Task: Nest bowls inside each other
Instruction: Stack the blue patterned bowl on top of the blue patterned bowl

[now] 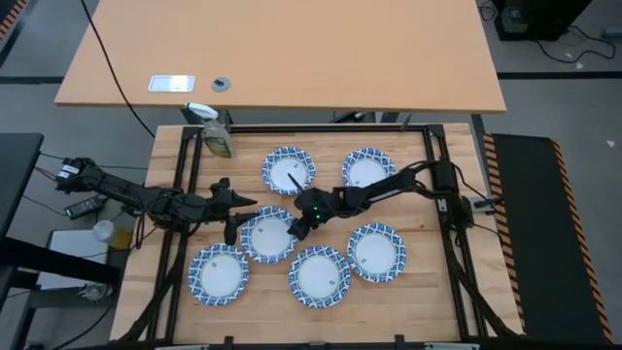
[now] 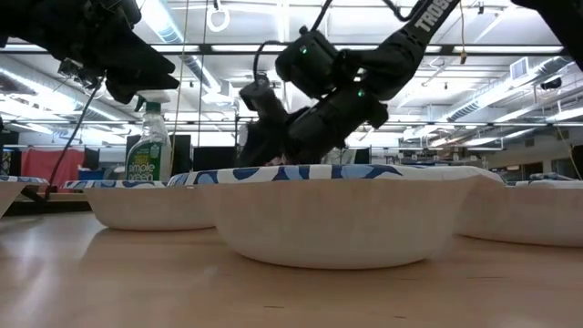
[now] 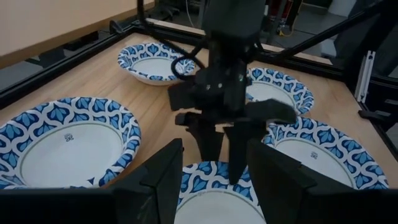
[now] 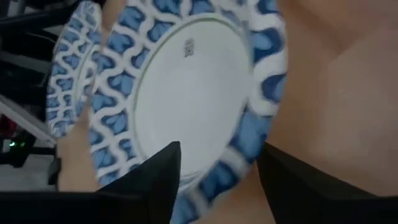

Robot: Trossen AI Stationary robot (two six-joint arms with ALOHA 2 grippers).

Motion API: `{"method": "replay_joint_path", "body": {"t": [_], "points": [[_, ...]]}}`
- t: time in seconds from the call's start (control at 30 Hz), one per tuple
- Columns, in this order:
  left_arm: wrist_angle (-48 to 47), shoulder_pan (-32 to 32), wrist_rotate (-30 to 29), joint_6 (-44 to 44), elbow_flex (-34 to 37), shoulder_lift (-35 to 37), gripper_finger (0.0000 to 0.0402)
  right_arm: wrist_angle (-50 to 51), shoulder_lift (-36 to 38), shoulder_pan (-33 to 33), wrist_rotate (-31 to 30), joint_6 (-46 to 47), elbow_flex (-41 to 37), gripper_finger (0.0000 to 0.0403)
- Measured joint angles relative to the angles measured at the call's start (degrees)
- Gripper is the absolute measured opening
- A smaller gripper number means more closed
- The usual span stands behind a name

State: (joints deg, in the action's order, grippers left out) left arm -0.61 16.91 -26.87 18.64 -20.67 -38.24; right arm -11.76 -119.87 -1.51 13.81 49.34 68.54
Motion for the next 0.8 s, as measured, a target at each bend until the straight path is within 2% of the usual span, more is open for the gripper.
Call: {"method": "replay_joint_path", "body": {"t": [0.27, 0.5, 0.6, 0.8], "points": [[0.01, 0.09, -0.02, 0.03, 0.00, 0.02, 0.0181, -0.22, -1.03, -0.12, -0.20, -4.16, 0.64, 0.0167], [-0.01, 0.09, -0.02, -0.41, 0.00, 0.02, 0.0181, -1.93, -0.99, -0.69, 4.25, -4.07, 0.64, 0.0128], [0.25, 0.14, -0.01, -3.01, -0.57, 0.43, 0.0181, -2.91, -0.99, -1.30, 6.69, -3.96, 0.64, 0.0118], [0.85, 2.06, -0.01, -10.15, -6.50, 0.52, 0.0181, -11.07, -0.92, -2.55, 10.85, -2.31, 0.64, 0.0110]]}}
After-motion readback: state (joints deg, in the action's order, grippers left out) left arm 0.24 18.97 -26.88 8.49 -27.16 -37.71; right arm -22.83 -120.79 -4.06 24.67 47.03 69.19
